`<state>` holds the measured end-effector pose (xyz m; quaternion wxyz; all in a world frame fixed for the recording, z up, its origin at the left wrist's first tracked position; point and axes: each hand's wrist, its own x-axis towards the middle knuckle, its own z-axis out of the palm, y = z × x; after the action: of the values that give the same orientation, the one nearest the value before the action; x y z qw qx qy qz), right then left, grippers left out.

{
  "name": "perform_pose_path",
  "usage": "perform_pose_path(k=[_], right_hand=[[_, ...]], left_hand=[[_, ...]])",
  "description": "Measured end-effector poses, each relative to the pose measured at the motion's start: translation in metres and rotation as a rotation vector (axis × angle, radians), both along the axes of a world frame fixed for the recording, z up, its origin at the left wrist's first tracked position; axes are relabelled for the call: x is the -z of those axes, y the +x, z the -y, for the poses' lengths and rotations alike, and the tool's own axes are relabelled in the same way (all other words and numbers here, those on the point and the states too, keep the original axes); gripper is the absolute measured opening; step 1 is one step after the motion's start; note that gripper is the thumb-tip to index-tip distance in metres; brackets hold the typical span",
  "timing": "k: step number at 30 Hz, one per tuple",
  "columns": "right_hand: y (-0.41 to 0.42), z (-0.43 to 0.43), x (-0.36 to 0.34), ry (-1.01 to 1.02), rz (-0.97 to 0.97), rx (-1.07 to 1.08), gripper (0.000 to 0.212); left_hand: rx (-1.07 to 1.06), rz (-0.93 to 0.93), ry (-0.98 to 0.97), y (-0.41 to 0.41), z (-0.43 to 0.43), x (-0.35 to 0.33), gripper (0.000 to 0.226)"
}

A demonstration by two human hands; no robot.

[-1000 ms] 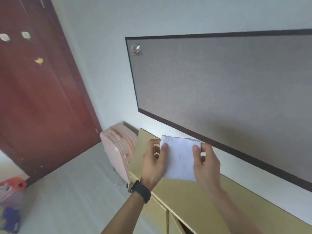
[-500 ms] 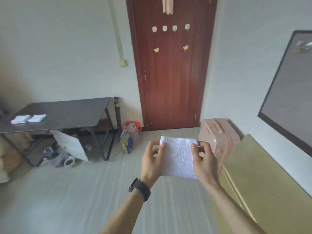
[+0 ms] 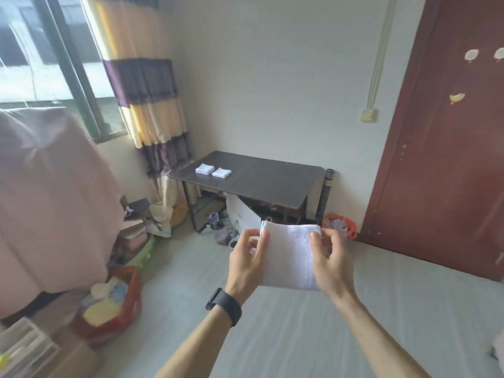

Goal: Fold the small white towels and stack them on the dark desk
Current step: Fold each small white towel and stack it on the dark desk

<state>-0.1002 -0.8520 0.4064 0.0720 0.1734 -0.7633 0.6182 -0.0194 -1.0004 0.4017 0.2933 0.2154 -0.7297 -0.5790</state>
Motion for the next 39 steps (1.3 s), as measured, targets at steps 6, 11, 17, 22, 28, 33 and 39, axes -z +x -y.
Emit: perform_pose_path(k=[6, 11, 17, 22, 28, 33, 39], right_hand=[[-0.030, 0.129, -0.005, 0.029, 0.008, -0.093, 0.010], [-0.083, 0.222, 0.007, 0.049, 0.036, -0.168, 0.014], [-0.180, 0.338, 0.023, 0.038, 0.041, -0.247, 0.013], [-0.252, 0.423, 0.036, 0.068, 0.021, -0.286, 0.010], [-0.320, 0.519, 0.071, 0.145, 0.015, -0.338, 0.008], [-0.370, 0.605, 0.111, 0.182, 0.074, -0.330, 0.007], [-0.415, 0.687, 0.162, 0.288, 0.226, -0.274, 0.007]], left_hand=[[-0.135, 0.010, 0.017, -0.018, 0.120, 0.006, 0.016], [-0.203, 0.027, 0.062, -0.062, 0.204, 0.015, 0.020], [-0.295, 0.055, 0.027, -0.144, 0.309, 0.019, 0.017], [-0.355, 0.081, 0.026, -0.206, 0.383, 0.026, 0.014], [-0.394, 0.143, 0.094, -0.266, 0.473, 0.061, 0.019], [-0.380, 0.199, 0.148, -0.320, 0.563, 0.104, 0.016], [-0.278, 0.306, 0.245, -0.380, 0.659, 0.156, 0.017]])
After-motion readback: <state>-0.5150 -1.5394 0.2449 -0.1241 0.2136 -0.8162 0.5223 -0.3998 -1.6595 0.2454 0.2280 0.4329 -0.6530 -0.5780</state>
